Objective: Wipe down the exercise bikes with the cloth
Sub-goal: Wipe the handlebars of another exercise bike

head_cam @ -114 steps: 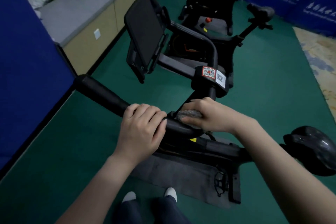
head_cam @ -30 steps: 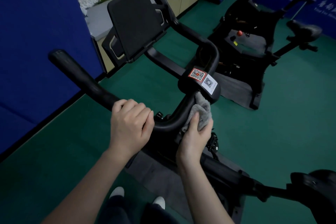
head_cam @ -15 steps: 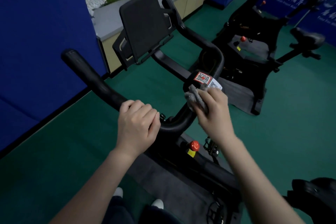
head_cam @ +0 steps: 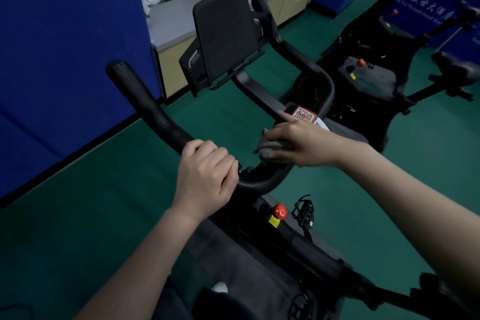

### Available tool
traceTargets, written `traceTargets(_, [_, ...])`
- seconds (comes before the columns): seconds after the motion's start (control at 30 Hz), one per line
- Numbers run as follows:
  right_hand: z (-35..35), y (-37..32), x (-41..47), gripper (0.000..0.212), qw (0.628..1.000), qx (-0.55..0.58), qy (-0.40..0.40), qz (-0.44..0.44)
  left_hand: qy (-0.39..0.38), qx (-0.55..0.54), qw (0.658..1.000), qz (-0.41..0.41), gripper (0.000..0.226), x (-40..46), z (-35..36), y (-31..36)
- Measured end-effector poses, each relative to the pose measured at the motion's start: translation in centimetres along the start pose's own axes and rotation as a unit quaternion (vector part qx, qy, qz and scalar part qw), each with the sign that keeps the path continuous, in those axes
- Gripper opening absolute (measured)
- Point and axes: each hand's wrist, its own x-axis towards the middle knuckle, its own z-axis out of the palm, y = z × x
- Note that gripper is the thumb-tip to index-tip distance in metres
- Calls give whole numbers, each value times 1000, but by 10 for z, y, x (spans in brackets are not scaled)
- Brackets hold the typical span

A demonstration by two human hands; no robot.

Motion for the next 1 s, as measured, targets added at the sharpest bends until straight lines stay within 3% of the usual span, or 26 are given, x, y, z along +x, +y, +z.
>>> traceTargets(0.17, [2, -4, 8, 20, 996, 79, -50, -10, 7, 2, 1000, 2, 35, 1, 1, 0])
traceTargets(0.7, [4, -19, 1, 18, 992, 125, -21, -11, 11, 4, 1000, -8, 41, 1, 2, 1])
traceTargets(0.87, [6, -17, -1, 22, 996, 80, 14, 37, -2, -1, 1000, -10, 36, 2, 0, 1])
traceTargets(1.0, [9, -35, -1, 19, 990, 132, -10, 48, -24, -14, 1000, -6, 32, 1, -4, 0])
